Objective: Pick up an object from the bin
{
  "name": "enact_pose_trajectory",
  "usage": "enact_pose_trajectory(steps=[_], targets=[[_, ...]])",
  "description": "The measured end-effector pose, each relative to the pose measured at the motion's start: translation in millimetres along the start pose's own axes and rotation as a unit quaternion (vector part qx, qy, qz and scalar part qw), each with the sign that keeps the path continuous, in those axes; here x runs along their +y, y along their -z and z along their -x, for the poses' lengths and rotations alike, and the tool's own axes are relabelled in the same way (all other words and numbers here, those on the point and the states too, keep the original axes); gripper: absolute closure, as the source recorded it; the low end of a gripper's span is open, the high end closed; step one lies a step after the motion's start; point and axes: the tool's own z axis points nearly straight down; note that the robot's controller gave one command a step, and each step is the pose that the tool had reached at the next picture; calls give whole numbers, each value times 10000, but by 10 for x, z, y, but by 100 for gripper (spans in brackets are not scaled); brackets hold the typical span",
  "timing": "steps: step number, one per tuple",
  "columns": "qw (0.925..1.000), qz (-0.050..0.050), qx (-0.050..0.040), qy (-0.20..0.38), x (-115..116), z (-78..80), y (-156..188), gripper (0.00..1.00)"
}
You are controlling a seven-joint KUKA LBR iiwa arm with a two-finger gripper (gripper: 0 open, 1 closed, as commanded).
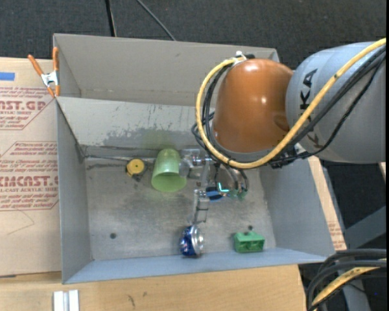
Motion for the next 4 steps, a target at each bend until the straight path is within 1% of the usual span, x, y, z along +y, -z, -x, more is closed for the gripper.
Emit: enact_pose_trajectory(steps=[1,2,3,4], targets=[[9987,33,-152,484,135,546,-1231,0],[9990,7,-44,-450,168,815,-1479,0],[9974,-15,-39,726,-438,837,-1478,0],[9973,2,-39,730,-415,835,-1478,100]])
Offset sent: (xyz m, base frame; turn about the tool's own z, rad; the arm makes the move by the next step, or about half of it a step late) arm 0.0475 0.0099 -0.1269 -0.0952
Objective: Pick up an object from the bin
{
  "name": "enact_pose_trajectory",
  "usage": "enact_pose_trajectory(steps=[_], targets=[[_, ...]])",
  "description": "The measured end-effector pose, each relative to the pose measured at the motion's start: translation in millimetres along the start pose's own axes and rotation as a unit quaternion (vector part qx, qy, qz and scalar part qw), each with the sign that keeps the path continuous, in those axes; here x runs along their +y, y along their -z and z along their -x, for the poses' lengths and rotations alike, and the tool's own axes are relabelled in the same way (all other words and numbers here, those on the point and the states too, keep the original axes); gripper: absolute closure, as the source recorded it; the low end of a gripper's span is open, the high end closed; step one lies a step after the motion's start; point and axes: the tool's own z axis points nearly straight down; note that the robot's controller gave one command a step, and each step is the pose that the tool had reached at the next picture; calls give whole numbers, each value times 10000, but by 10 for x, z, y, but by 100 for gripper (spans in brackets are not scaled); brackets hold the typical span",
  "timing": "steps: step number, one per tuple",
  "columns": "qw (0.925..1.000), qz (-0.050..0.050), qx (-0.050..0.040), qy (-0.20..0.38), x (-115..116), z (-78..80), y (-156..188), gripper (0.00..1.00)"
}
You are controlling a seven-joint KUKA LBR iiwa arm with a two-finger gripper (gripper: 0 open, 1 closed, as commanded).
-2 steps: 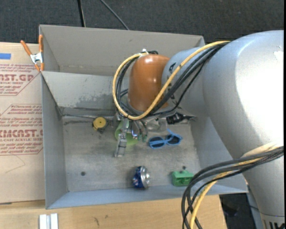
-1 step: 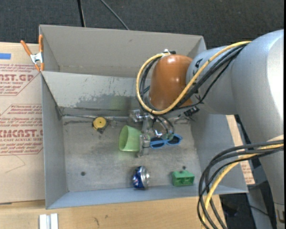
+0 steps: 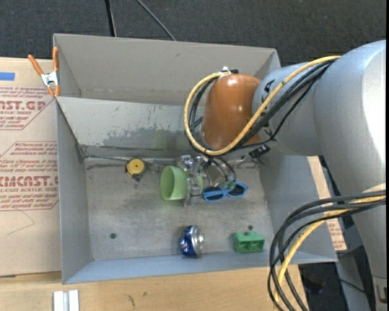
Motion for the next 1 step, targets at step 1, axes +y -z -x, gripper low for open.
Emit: enact_pose_trajectory(steps=[1], targets=[[9998,-11,-51,189,122,10,1737,100]])
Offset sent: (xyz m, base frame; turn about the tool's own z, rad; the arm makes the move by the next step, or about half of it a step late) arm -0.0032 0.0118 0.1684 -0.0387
